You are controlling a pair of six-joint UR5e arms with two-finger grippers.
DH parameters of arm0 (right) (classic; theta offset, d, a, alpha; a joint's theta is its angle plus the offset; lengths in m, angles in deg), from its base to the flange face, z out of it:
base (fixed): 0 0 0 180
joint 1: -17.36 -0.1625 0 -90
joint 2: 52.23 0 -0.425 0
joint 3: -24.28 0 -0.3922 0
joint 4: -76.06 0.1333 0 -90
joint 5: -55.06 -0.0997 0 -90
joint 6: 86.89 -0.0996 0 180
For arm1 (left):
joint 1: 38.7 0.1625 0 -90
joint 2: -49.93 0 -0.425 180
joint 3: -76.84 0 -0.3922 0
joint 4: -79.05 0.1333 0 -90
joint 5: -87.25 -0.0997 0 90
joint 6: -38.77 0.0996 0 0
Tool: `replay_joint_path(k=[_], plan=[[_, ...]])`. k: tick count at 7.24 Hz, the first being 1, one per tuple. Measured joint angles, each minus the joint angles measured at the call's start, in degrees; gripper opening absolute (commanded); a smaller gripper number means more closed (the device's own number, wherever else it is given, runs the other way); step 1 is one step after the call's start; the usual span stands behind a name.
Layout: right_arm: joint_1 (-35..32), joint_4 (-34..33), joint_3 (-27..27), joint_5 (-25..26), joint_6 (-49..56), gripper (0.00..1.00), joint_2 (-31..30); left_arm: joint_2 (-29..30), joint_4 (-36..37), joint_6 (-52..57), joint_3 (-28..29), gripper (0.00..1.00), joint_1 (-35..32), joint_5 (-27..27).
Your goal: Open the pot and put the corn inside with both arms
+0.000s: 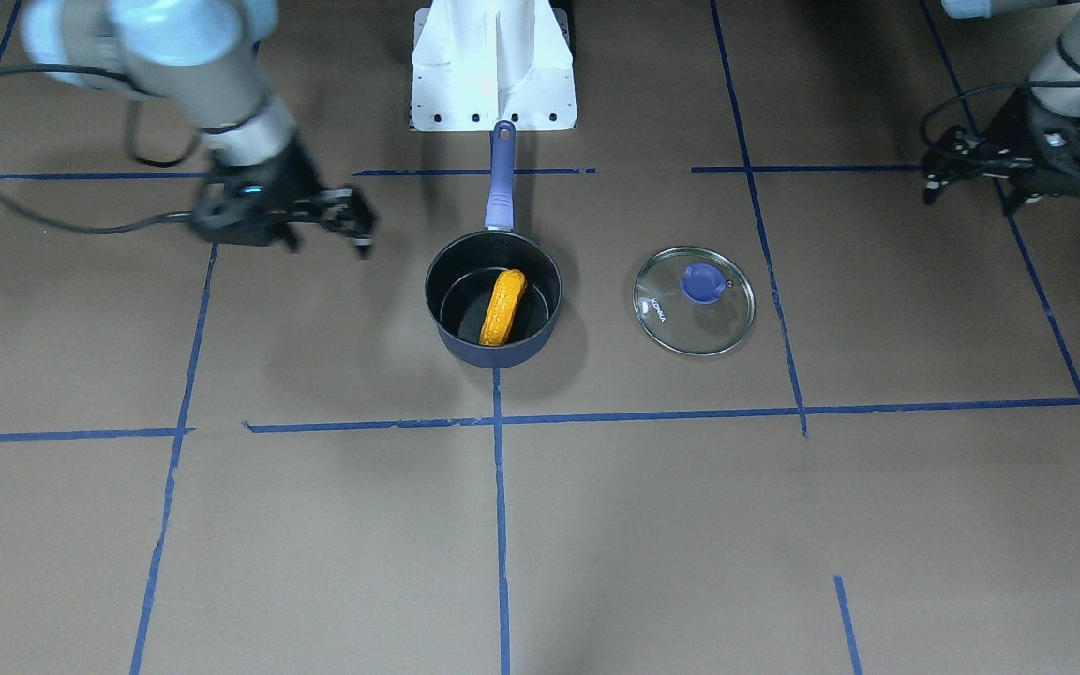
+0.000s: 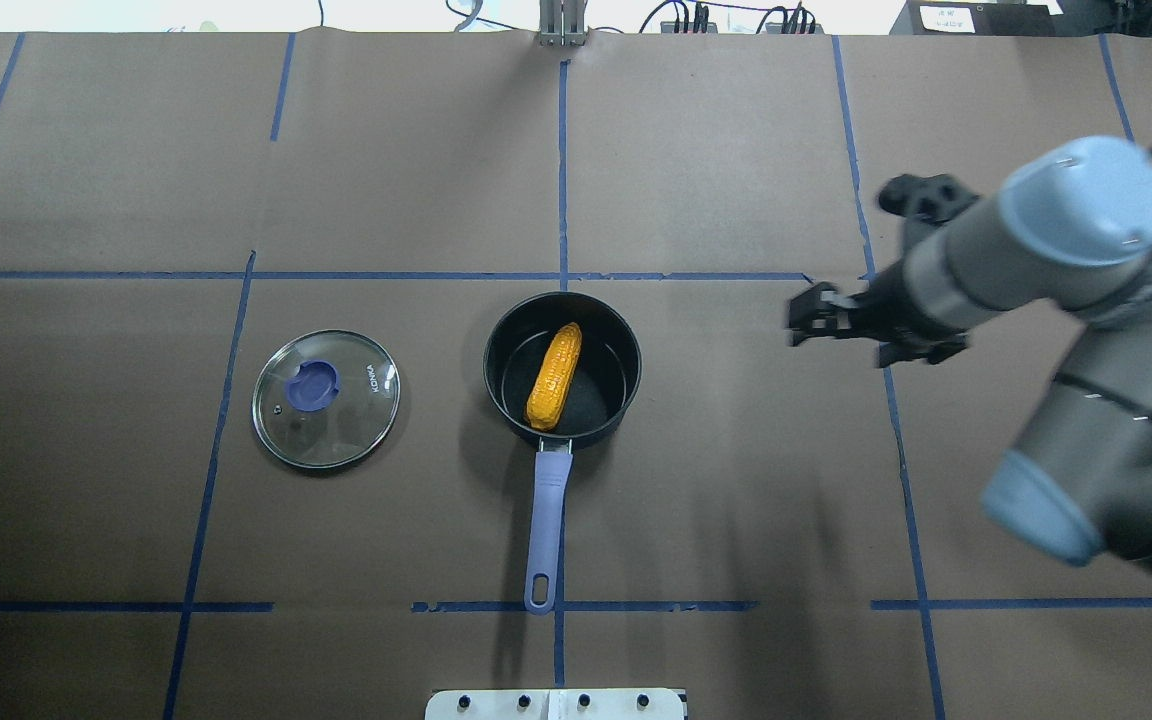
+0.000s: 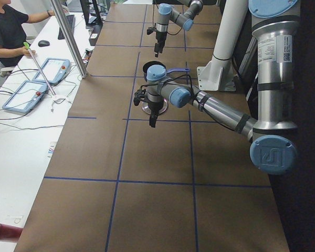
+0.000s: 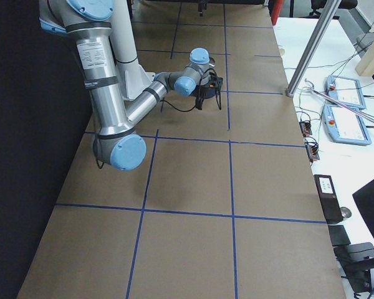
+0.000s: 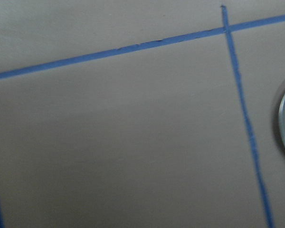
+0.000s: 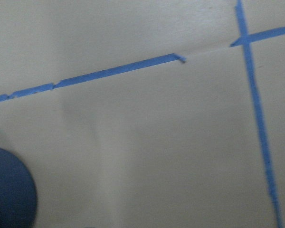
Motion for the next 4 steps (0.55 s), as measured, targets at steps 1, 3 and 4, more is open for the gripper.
replay_joint_path(k=[1,3,4], plan=[[-8.06,-0.04,0.25,-4.53,13.50,1.00,-6.56,-0.10,3.79,8.60,0.65,1.00,-5.07,0.75],[-23.53,-0.31,-4.64,-12.18,37.43,1.00,-13.89,1.45,13.08,23.47,1.63,1.00,-14.85,1.99],[-30.19,-0.35,-9.34,-14.30,48.45,1.00,-15.45,2.13,15.95,28.02,2.76,1.00,-18.23,2.79]])
